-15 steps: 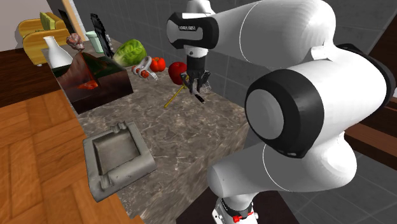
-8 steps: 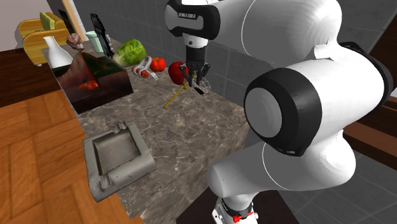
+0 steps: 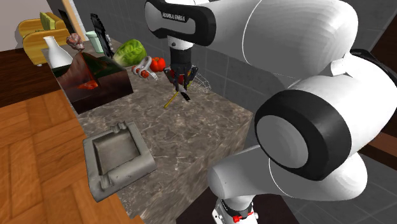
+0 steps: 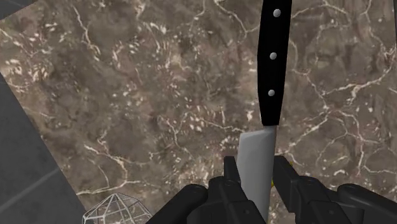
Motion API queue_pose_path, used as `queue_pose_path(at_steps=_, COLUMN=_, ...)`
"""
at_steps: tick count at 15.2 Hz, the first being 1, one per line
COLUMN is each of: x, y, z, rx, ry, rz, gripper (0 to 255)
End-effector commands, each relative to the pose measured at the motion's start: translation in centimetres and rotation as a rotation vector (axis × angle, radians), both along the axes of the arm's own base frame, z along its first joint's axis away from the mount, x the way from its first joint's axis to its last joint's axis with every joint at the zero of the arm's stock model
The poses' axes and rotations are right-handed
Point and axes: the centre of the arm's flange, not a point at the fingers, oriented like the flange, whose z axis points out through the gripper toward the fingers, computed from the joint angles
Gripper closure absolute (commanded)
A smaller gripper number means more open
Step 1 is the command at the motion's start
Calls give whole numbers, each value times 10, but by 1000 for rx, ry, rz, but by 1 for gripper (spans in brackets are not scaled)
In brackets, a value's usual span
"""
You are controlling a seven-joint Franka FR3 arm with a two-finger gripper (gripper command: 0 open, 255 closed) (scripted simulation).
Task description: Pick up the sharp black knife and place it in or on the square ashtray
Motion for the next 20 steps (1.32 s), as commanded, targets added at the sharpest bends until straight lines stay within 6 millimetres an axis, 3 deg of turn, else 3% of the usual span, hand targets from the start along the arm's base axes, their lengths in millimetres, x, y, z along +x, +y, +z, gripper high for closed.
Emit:
queue_pose_path(at_steps=1, x=-16, y=21, z=1, rx=0, ry=1, rz=-1, gripper=255)
queue_pose_path(at_steps=20, x=-151, y=233, z=8, rx=0, ry=1, rz=-1, gripper=255)
